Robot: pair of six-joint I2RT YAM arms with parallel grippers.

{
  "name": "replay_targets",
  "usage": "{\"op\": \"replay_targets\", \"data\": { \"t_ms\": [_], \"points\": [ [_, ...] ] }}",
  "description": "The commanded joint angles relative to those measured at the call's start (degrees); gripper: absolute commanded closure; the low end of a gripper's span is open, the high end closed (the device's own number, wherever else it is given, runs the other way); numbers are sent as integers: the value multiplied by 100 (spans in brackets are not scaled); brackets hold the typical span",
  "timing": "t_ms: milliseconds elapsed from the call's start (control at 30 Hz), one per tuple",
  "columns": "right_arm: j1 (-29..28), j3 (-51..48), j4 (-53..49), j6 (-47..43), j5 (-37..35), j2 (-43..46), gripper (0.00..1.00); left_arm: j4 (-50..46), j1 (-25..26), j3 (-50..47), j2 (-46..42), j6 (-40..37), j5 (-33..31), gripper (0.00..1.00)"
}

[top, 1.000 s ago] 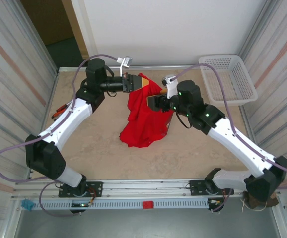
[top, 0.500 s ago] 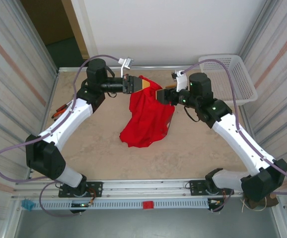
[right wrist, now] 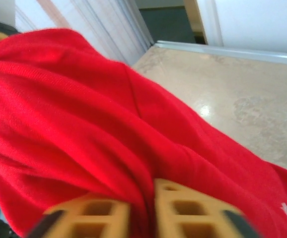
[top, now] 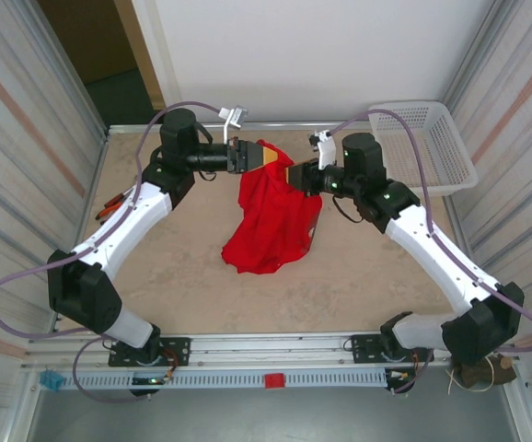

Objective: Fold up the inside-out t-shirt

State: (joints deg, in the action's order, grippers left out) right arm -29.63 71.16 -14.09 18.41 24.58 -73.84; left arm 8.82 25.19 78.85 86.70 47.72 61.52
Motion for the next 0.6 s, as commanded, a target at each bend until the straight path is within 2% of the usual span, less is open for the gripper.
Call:
{"op": "replay_targets", "data": {
  "t_ms": [0,67,100,133,233,333,467,567],
  "points": [
    [51,209,62,79,501,-70,100,214,-153,22,-9,-18,27,100],
    [117,223,101,154,823,-13,100,190,-356,-87,21,10,-123,100],
    [160,209,171,223,991,51,100,261,-488,-203,36,98,-217,88],
    [205,174,275,327,1168,127,100,415,-628,-333,57,227,-314,72],
    [390,-44,825,790,1642,333,100,823,-981,-654,145,480,-506,59],
    [575,-229,1354,1263,1980,445,100,864,-1130,-948,61,395,-748,55],
    [651,-307,1529,1432,2029,457,100,722,-1075,-1483,-480,103,-1189,50],
    [660,-339,1584,1537,1943,428,100,371,-789,-2051,-1307,-332,-2028,48]
  ]
}}
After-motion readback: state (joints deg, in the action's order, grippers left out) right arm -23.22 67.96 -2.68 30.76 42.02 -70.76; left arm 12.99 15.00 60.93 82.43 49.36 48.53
